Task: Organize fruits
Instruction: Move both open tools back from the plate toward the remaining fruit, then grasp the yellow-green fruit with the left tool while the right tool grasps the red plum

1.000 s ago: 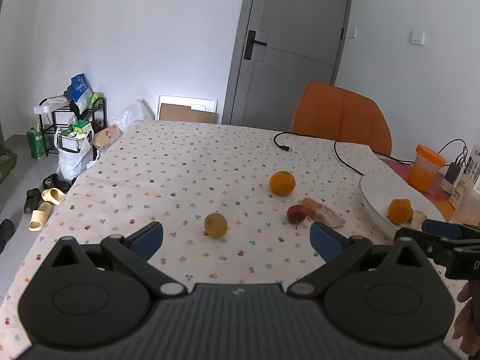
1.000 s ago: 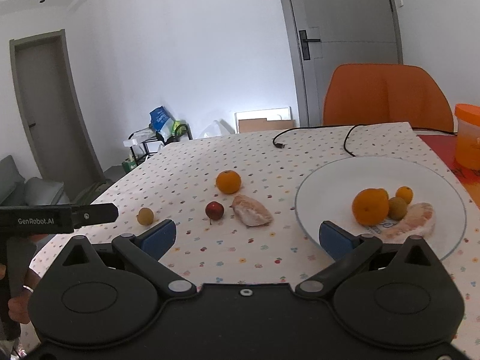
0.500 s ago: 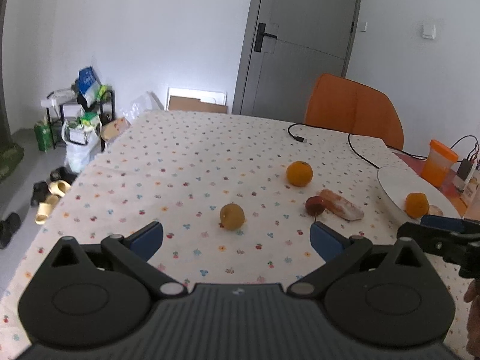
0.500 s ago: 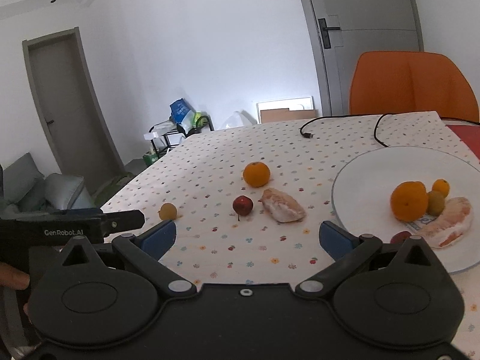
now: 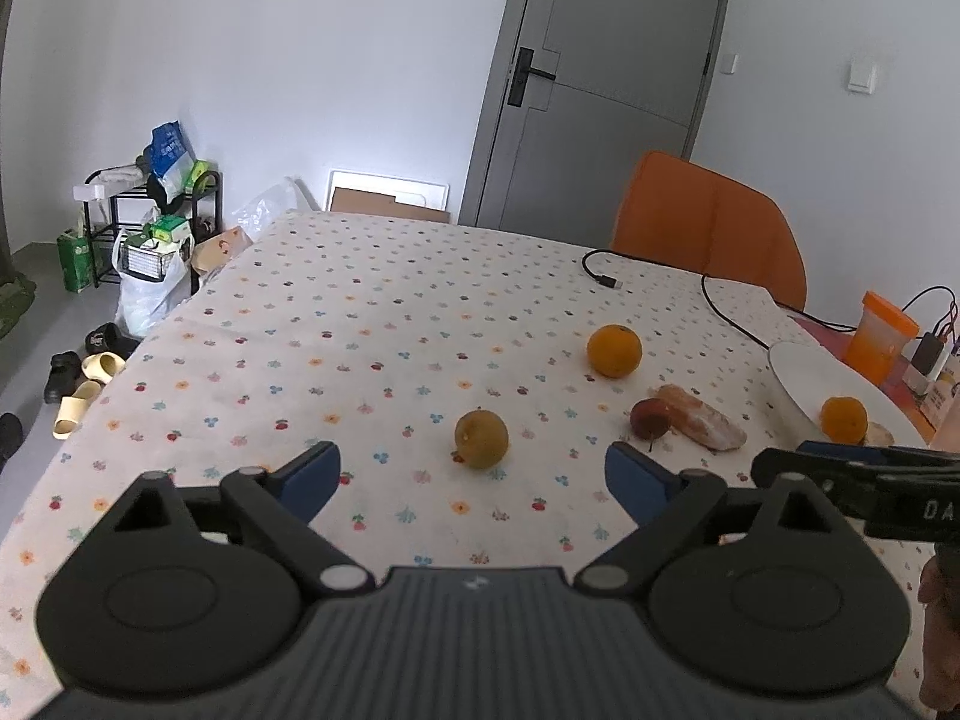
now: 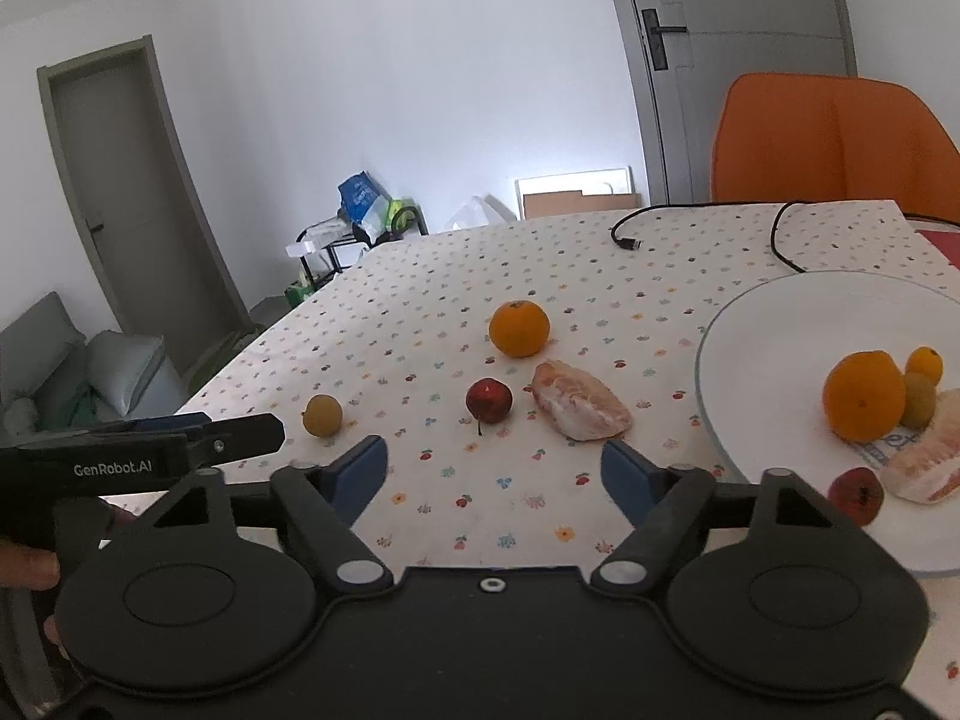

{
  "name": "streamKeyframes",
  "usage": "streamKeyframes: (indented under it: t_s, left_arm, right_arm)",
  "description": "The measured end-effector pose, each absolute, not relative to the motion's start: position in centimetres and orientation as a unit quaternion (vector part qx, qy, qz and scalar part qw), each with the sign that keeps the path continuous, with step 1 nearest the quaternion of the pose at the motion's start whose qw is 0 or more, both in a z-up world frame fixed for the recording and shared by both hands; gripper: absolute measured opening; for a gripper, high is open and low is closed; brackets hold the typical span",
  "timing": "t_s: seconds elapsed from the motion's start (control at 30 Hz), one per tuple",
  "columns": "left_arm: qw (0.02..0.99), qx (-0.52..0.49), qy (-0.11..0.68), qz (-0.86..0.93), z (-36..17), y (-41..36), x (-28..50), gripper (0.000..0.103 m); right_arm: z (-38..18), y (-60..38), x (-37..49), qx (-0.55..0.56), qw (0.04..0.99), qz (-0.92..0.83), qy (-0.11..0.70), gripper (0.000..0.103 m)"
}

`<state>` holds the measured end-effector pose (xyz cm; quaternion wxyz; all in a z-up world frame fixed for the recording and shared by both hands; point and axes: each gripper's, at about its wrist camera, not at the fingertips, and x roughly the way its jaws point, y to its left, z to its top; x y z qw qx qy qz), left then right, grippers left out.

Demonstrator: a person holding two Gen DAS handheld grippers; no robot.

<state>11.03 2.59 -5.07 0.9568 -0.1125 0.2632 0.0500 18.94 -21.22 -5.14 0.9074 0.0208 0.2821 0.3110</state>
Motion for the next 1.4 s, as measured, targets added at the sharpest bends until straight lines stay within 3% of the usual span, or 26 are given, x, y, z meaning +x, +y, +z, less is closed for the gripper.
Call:
streamKeyframes:
  t_s: [0.17, 0.33, 0.6, 0.8, 1.27, 1.4]
  left_arm:
    - [0.955, -0.114, 0.269, 0.047, -5.6, 2.7, 11.9, 0.081]
    - [0.953, -0.113, 0.277, 0.047, -5.8, 2.7, 13.1, 0.065]
    - [0.950, -0.112, 0.288, 0.050, -6.1, 2.9, 14.8, 0.054]
    - [0.945, -0.117, 0.302, 0.043, -6.7, 2.8, 15.3, 0.023]
    - [0.948, -0.123, 0.290, 0.051, -5.8, 3.6, 14.5, 0.023]
    - [0.949, -0.119, 0.289, 0.053, -5.7, 3.6, 14.1, 0.023]
  right_arm:
    - [-5.3, -20.3, 19.4, 0.006, 0.906, 0.314, 0.285, 0.070]
    - [-5.5, -19.8, 20.3, -0.003, 0.902, 0.320, 0.291, 0.055]
    - [-5.5, -18.7, 21.7, -0.015, 0.901, 0.318, 0.294, 0.047]
    - [-5.6, -17.7, 22.5, -0.025, 0.897, 0.326, 0.299, 0.047]
    - [-6.2, -15.5, 23.8, -0.055, 0.894, 0.326, 0.302, 0.041]
    - [-6.7, -15.2, 24.1, -0.065, 0.894, 0.321, 0.306, 0.025]
